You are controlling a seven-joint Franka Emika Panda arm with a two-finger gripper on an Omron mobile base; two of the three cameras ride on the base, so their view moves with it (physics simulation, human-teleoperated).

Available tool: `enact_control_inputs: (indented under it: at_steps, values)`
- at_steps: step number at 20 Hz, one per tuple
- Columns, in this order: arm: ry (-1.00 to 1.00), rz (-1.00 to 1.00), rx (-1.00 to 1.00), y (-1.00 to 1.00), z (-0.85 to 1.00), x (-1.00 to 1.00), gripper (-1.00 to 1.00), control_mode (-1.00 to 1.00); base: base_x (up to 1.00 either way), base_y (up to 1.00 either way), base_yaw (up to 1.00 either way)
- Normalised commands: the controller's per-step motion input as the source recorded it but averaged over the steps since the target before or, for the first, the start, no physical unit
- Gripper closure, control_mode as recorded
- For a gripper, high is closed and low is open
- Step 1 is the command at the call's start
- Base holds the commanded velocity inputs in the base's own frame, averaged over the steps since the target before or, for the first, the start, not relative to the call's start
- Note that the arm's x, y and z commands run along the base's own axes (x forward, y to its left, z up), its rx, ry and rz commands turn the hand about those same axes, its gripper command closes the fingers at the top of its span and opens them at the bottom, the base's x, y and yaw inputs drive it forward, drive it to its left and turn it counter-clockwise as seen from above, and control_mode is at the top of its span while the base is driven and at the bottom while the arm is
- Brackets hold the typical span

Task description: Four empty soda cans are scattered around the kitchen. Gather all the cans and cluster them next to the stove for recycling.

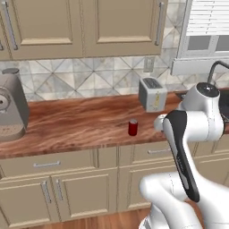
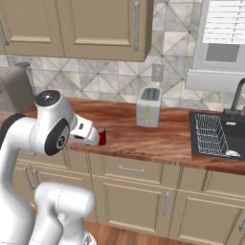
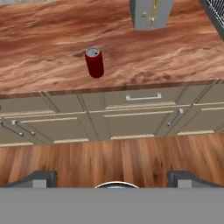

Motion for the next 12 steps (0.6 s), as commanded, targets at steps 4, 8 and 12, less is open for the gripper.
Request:
enact_control_inputs:
  at_steps: [4,8,12]
  values:
    - [0.00,0.00,0.00,0.00,0.00,0.00,-1.00,1.00,0.45,0.16,-0.17]
    - [0.00,0.00,0.00,0.00,0.00,0.00,-1.00,1.00,0.58,0.14,-0.08]
    - [0.00,0.00,0.00,0.00,0.00,0.00,-1.00,1.00,0.45,0.00,0.00]
